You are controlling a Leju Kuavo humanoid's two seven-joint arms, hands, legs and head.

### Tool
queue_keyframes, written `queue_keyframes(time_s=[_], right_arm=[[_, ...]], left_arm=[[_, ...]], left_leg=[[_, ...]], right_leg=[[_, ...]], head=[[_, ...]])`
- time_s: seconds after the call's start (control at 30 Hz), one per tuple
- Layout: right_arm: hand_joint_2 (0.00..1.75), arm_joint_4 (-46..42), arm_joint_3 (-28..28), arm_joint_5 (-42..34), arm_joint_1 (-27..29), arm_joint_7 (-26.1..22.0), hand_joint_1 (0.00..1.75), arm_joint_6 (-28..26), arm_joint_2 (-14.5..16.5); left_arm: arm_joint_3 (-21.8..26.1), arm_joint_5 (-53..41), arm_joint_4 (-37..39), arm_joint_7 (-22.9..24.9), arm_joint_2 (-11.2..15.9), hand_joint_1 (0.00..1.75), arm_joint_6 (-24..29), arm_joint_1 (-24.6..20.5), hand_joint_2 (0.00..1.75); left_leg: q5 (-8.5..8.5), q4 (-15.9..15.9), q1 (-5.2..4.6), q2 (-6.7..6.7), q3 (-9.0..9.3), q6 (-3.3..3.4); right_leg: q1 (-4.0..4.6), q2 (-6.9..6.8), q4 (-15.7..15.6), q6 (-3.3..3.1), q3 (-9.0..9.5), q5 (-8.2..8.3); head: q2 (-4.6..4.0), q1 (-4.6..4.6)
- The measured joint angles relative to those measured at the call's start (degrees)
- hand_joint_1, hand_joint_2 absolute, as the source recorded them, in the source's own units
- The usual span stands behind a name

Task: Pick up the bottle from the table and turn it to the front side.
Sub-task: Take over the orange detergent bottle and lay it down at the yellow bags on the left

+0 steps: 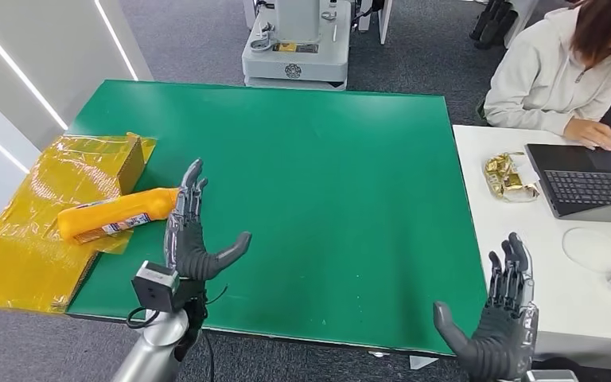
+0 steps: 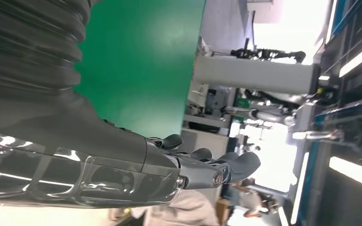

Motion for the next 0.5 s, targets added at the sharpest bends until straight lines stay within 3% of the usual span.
queue_keyframes(time_s=[0.2,0.5], right_arm=[[1.75,3.1,5.7,-3.3,0.4,-0.4,0.00,-3.2,-0.2],[1.75,4.6,8.9,-1.4,0.2,2.2,0.00,-2.7,1.3]], left_arm=[[-3.0,7.7,-0.1,-0.5,0.8,0.00,-1.7,2.4,1.75],[-4.3,7.8,-0.1,-0.2,1.2,0.00,-1.0,4.0,1.75]], left_leg=[[-0.02,0.0,0.02,0.01,0.01,-0.03],[-0.02,0.0,0.02,0.00,0.00,-0.04]], right_leg=[[0.01,0.01,0.0,-0.03,-0.01,-0.03],[0.02,-0.01,0.0,-0.04,0.00,-0.06]], head=[[0.00,-0.01],[0.00,0.00]])
